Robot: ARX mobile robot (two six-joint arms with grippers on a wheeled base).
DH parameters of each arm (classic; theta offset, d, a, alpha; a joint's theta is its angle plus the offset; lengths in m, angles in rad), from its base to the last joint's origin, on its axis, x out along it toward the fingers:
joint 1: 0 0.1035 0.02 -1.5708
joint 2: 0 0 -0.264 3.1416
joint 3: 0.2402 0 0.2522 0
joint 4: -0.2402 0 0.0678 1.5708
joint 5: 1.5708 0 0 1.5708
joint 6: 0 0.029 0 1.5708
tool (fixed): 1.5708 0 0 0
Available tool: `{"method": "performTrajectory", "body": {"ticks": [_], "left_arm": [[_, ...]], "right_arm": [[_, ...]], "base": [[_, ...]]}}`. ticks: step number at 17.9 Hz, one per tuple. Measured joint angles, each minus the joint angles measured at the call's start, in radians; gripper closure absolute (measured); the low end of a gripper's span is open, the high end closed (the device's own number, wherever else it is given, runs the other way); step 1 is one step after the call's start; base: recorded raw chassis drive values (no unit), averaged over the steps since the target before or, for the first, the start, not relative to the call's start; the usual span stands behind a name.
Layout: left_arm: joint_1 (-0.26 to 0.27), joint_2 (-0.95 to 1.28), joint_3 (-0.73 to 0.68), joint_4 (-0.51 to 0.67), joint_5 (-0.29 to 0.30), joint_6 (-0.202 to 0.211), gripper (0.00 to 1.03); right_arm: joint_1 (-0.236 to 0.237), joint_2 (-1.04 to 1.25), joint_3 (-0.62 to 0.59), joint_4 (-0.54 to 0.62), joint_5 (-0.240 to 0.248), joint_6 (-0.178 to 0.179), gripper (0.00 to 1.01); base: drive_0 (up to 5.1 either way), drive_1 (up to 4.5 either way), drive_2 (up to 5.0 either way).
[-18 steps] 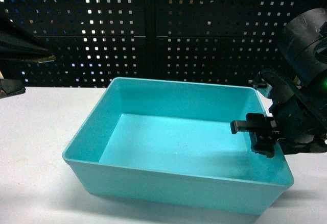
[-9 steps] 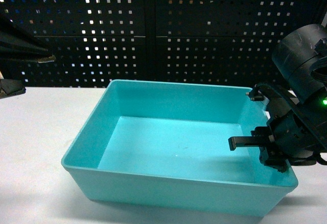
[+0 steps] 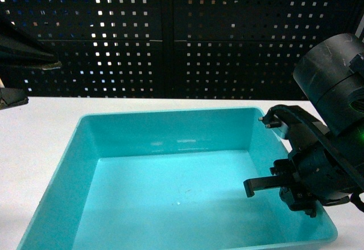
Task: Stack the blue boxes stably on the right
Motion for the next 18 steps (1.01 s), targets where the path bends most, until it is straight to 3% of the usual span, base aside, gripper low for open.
{"method": "performTrajectory", "body": {"ticks": [8,13,18], "left_arm": [[0.000,0.000,0.000,0.000,0.000,0.000,0.05],[0.000,0.000,0.000,0.000,0.000,0.000,0.05],[0.000,0.000,0.000,0.000,0.000,0.000,0.05]], "right_arm": [[-0.029,0.000,0.011,-0.045,0.075,0.038,0.99],[-0.034,0.001,0.024,-0.074,0.076,0.072,0.99],[-0.020,0.003,-0.002,0.039,0.045,0.076,0.99]], "base": [[0.0,0.00,0.0],[0.0,0.00,0.0],[0.0,0.00,0.0]]}}
